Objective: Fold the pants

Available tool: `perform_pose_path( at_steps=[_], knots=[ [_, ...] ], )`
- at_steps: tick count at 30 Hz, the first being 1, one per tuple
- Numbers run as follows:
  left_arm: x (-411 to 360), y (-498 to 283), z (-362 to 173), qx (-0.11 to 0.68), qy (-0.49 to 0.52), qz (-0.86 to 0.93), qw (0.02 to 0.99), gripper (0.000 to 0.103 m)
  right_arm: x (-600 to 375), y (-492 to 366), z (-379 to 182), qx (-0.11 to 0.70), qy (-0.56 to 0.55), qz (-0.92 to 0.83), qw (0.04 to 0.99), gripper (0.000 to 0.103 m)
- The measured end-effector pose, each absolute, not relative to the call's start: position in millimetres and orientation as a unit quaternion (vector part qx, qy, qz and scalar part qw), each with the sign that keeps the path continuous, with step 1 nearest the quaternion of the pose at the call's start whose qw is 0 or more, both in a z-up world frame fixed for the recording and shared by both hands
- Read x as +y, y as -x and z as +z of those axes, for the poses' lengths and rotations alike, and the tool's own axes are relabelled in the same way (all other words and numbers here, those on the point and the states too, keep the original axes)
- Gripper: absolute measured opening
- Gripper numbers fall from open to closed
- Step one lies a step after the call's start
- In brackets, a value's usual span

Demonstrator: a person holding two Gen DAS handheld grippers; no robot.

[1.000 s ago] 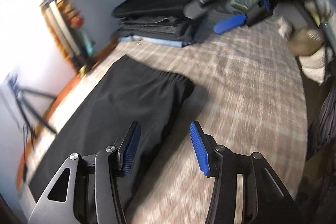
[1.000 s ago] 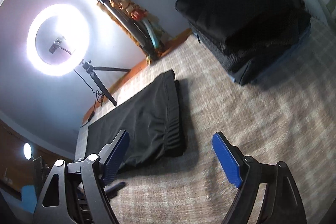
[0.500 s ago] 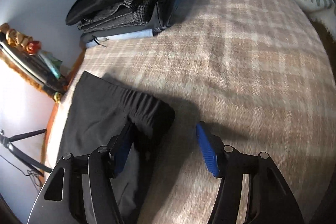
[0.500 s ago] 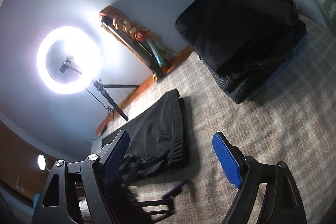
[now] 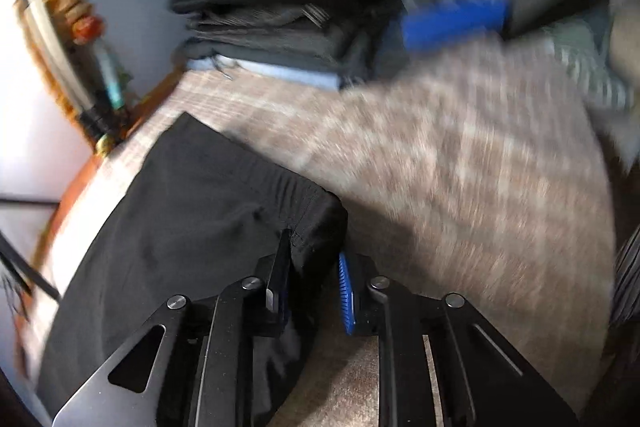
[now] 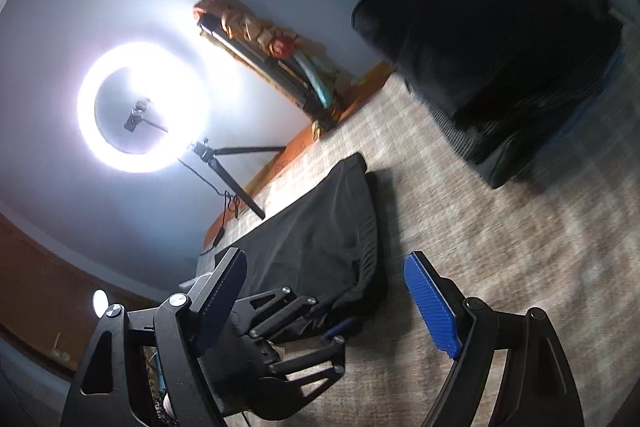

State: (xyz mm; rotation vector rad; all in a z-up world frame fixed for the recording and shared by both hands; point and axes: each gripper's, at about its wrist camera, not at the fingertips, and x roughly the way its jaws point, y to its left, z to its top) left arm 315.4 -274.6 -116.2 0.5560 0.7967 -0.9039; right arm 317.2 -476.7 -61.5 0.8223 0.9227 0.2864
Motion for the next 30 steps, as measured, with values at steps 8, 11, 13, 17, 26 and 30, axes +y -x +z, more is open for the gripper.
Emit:
perform_pose_path(
  at_steps=[8, 11, 13, 17, 26, 30],
  knots=[
    [-235.9, -326.9, -91.1, 0.356, -0.125, -0.419, 0.826, 0.016, -460.9, -355.7, -92.6, 0.468, -0.406, 0.141, 0.772, 0.084],
    [-231.4, -328.7, -86.7, 0.354, -0.104, -0.418, 0.83, 0.016, -454.4, -372.8, -106.6, 0.481, -0.412, 0.14, 0.761, 0.084],
    [-230.5, -328.1, -83.7, 0.348, -0.1, -0.418, 0.833, 0.016, -449.5, -384.8, -120.7, 0.492, -0.425, 0.143, 0.747, 0.084],
    [-230.0, -328.3, -81.1, 0.341, -0.102, -0.415, 0.837, 0.016, -437.4, -404.8, -145.8, 0.508, -0.439, 0.149, 0.726, 0.084],
    [-228.5, -321.6, -83.5, 0.341, -0.099, -0.422, 0.834, 0.016, -424.5, -437.3, -180.5, 0.498, -0.503, 0.177, 0.684, 0.061],
    [-228.8, -316.5, -86.7, 0.335, -0.089, -0.424, 0.837, 0.016, -427.1, -443.4, -180.8, 0.488, -0.508, 0.173, 0.689, 0.027]
  ],
)
